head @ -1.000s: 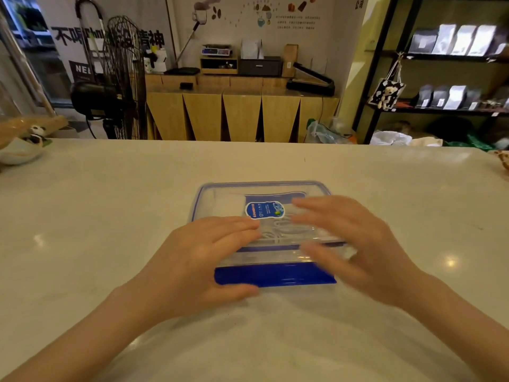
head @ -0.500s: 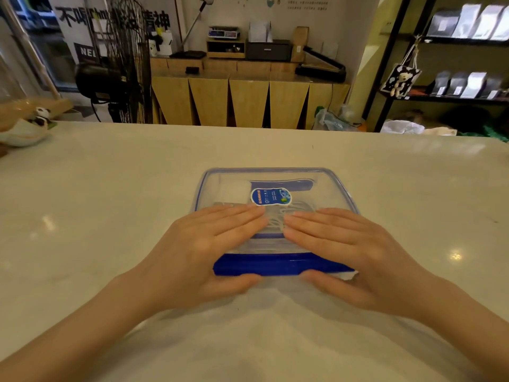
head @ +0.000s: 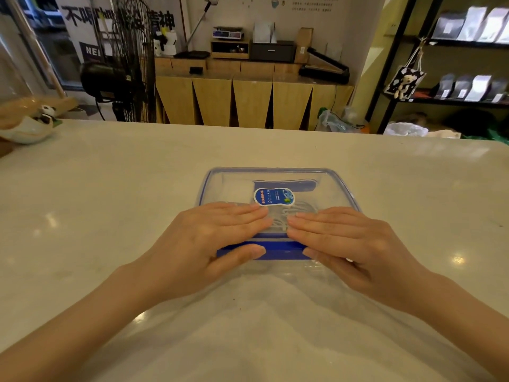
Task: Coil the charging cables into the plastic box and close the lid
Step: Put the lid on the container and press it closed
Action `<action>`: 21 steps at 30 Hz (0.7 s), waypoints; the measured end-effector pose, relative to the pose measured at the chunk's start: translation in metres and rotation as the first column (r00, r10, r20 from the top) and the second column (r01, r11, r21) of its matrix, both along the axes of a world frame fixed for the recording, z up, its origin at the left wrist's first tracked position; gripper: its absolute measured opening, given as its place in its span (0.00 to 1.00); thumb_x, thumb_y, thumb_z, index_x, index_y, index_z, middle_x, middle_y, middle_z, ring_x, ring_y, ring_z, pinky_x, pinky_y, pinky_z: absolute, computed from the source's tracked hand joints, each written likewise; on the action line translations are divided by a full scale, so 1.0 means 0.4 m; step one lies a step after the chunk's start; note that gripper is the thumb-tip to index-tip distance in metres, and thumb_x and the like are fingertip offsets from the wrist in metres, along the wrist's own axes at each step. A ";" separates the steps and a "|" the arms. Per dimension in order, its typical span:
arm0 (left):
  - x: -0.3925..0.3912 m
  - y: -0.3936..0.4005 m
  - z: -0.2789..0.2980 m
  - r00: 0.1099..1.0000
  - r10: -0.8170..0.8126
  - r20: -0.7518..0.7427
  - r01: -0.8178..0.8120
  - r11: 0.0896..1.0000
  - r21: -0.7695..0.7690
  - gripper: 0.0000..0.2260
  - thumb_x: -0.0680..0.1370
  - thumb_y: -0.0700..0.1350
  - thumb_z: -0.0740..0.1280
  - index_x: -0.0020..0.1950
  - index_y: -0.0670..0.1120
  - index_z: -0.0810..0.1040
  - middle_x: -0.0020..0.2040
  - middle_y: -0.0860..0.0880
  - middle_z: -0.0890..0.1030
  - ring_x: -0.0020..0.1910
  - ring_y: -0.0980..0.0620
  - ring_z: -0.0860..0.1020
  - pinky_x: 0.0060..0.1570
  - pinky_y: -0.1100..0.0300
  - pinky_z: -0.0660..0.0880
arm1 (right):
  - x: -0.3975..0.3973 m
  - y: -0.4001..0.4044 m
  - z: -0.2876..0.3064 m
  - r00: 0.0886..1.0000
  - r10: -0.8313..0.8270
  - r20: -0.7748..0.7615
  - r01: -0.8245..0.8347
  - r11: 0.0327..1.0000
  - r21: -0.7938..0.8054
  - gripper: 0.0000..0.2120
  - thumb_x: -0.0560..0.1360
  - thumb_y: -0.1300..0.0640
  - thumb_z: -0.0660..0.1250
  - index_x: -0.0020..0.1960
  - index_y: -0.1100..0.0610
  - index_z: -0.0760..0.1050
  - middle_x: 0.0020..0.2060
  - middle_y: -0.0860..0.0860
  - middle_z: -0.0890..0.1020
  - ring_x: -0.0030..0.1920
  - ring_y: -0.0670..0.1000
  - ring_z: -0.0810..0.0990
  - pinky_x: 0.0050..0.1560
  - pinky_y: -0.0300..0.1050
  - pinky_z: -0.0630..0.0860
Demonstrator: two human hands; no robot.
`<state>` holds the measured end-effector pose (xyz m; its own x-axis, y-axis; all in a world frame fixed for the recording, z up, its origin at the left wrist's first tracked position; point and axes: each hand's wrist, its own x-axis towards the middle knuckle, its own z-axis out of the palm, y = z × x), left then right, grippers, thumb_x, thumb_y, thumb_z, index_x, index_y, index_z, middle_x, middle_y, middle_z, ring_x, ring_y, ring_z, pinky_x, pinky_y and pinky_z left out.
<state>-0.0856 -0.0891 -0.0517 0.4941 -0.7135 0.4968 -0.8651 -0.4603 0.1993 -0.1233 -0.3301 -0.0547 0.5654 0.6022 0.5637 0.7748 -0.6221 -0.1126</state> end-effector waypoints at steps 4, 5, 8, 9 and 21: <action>0.006 -0.001 0.005 1.000 -0.003 0.002 0.003 1.000 -0.001 0.17 0.76 0.51 0.60 0.60 0.44 0.76 0.59 0.52 0.78 0.61 0.59 0.73 0.62 0.62 0.69 | 0.002 0.004 -0.003 0.999 -0.001 0.041 -0.001 0.999 0.050 0.13 0.75 0.58 0.62 0.57 0.58 0.77 0.55 0.51 0.81 0.58 0.46 0.78 0.55 0.46 0.75; 0.006 -0.001 0.004 1.000 -0.002 0.001 0.002 1.000 -0.007 0.17 0.76 0.51 0.60 0.60 0.44 0.76 0.59 0.51 0.78 0.61 0.59 0.73 0.62 0.63 0.69 | 0.003 0.005 -0.003 0.999 -0.004 0.038 0.001 0.998 0.058 0.13 0.75 0.57 0.62 0.57 0.58 0.77 0.55 0.50 0.81 0.58 0.46 0.78 0.55 0.45 0.75; 0.003 -0.001 0.002 1.000 0.009 -0.018 -0.009 1.000 -0.028 0.18 0.75 0.52 0.60 0.60 0.45 0.76 0.58 0.52 0.79 0.61 0.59 0.73 0.60 0.62 0.70 | 0.003 0.005 0.002 0.999 -0.017 -0.033 0.019 0.997 0.079 0.13 0.74 0.55 0.62 0.57 0.56 0.77 0.54 0.48 0.81 0.57 0.43 0.78 0.55 0.43 0.76; 0.003 0.000 0.004 0.999 0.013 -0.029 -0.014 1.000 -0.027 0.18 0.75 0.53 0.60 0.59 0.45 0.77 0.58 0.52 0.79 0.60 0.60 0.74 0.59 0.62 0.71 | 0.004 0.005 0.007 0.997 -0.020 -0.077 0.028 0.995 0.097 0.13 0.74 0.54 0.62 0.57 0.55 0.78 0.54 0.47 0.81 0.57 0.42 0.77 0.55 0.42 0.75; 0.129 -0.063 0.114 0.921 0.156 -0.358 -0.163 0.987 0.011 0.09 0.73 0.47 0.65 0.52 0.52 0.78 0.41 0.58 0.77 0.41 0.58 0.77 0.37 0.72 0.73 | 0.149 0.004 0.089 0.856 -0.141 -0.498 0.307 0.913 0.269 0.09 0.73 0.58 0.65 0.49 0.45 0.77 0.45 0.37 0.78 0.49 0.35 0.76 0.47 0.25 0.71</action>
